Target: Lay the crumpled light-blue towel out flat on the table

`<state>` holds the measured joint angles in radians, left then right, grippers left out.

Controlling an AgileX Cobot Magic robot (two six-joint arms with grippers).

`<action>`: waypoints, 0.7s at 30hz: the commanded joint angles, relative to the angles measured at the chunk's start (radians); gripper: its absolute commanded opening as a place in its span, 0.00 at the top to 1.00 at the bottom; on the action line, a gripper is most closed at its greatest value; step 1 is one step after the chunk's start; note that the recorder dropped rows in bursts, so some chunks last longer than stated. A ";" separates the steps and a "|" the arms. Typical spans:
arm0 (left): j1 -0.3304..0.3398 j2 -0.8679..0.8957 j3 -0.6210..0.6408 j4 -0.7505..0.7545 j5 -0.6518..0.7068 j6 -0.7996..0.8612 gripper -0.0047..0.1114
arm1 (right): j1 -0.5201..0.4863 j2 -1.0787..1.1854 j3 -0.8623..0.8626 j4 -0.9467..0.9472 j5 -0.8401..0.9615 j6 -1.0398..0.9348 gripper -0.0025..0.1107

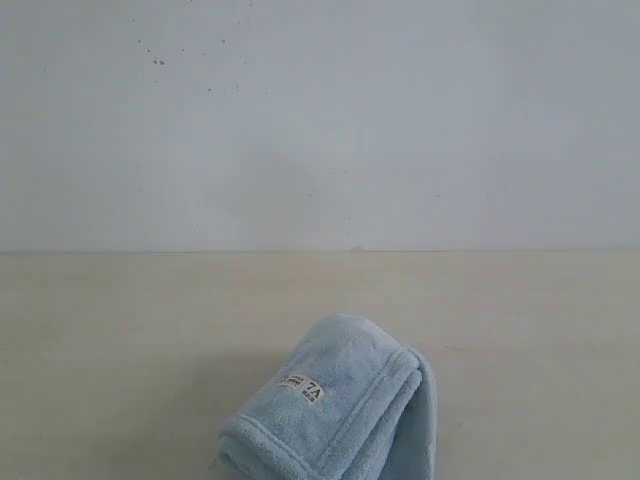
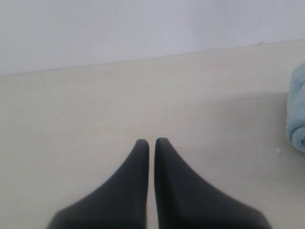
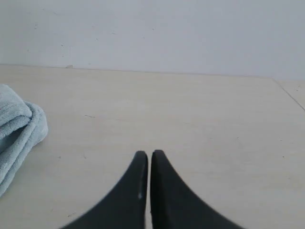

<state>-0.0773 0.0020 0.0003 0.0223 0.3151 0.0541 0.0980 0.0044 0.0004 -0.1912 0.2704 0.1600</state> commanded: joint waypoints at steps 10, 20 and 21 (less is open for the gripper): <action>-0.005 -0.002 0.000 -0.008 -0.009 0.004 0.93 | -0.007 -0.004 0.000 0.001 -0.010 -0.002 0.96; -0.005 -0.002 0.000 -0.008 -0.009 0.004 0.93 | -0.007 -0.004 0.000 0.001 -0.015 -0.004 0.96; -0.005 -0.002 0.000 -0.008 -0.009 0.004 0.93 | -0.007 -0.004 0.000 0.001 -0.022 -0.004 0.96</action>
<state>-0.0773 0.0020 0.0003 0.0223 0.3151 0.0541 0.0980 0.0044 0.0004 -0.1912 0.2704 0.1600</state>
